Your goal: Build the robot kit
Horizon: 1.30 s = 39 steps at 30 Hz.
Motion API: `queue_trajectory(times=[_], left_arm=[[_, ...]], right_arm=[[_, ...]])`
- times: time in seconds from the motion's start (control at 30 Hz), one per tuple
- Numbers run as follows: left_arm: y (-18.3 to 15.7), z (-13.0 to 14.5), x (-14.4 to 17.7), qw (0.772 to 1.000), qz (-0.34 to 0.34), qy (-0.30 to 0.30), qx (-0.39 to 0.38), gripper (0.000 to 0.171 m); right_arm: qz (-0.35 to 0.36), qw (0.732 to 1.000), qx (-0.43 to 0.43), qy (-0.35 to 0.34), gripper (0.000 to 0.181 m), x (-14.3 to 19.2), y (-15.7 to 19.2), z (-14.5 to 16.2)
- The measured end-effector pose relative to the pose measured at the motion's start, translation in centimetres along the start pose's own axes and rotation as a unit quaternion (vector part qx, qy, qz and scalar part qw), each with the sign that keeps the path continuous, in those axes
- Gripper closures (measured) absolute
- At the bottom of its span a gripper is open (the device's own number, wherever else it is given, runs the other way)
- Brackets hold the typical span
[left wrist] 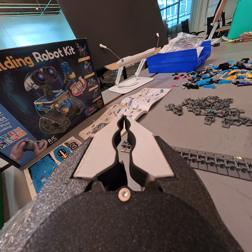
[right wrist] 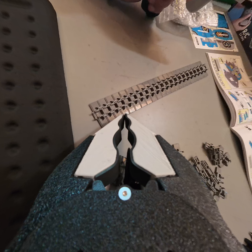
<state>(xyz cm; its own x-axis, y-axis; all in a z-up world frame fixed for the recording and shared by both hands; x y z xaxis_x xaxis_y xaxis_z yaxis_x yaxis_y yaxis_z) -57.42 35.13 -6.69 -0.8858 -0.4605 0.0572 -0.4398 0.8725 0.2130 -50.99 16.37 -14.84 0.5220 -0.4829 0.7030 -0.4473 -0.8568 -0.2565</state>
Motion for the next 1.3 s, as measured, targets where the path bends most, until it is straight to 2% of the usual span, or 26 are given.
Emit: queue_trajectory(times=[0.67,0.8,0.9,0.93,0.97,1.0,1.03,1.1,1.23,1.3], left_arm=[[-0.2,0.0,0.0,1.000,0.002,0.002,-0.006,0.171],[-0.4,0.1,0.0,1.000,0.003,0.006,-0.013,0.171],[-0.4,0.2,0.1,1.000,0.000,0.014,-0.027,0.171],[-0.3,0.0,0.2,0.999,-0.006,0.012,-0.031,0.171],[-0.4,-0.4,0.3,0.999,-0.006,0.006,-0.033,0.170],[-0.7,-0.9,0.5,0.999,-0.003,0.001,-0.037,0.170],[-0.9,-1.2,0.5,0.999,-0.001,-0.001,-0.042,0.170],[-1.6,-1.7,0.7,0.999,0.004,-0.002,-0.049,0.170],[-5.9,-2.3,0.9,0.996,0.082,0.031,-0.010,0.169],[-10.7,-2.8,1.7,0.978,0.195,0.067,0.039,0.166]], right_arm=[[-0.043,0.999,0.009,0.016,0.181,0.8,2.7,0.4],[-0.012,1.000,0.009,0.002,0.181,2.2,1.7,0.2],[0.003,0.999,-0.027,0.024,0.181,5.0,-0.1,2.7],[-0.007,0.998,-0.050,0.038,0.174,5.9,-0.4,4.1],[-0.015,0.995,-0.078,0.052,0.155,6.6,-0.6,5.4],[-0.028,0.992,-0.104,0.064,0.146,7.1,-0.6,6.5],[-0.039,0.990,-0.117,0.065,0.146,7.5,-0.3,7.2],[-0.047,0.993,-0.106,0.029,0.151,7.7,0.6,6.5],[-0.040,0.996,-0.077,0.032,0.152,7.4,1.6,6.2],[-0.027,0.996,-0.078,0.041,0.153,7.6,1.1,6.6]])
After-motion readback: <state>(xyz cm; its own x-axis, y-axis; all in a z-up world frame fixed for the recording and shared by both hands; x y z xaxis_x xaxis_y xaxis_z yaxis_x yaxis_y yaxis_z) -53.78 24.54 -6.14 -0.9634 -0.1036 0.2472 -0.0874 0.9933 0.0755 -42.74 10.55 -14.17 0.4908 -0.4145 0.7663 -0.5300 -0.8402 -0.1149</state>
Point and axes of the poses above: each gripper's, where its closed fingertips meet, x back along the fingers, z out of its underside, y = z × x across the jaws, the point moved 2 cm from there along x, back along the fingers, and after that the axes turned 3 degrees about -z, right-handed, at the moved point
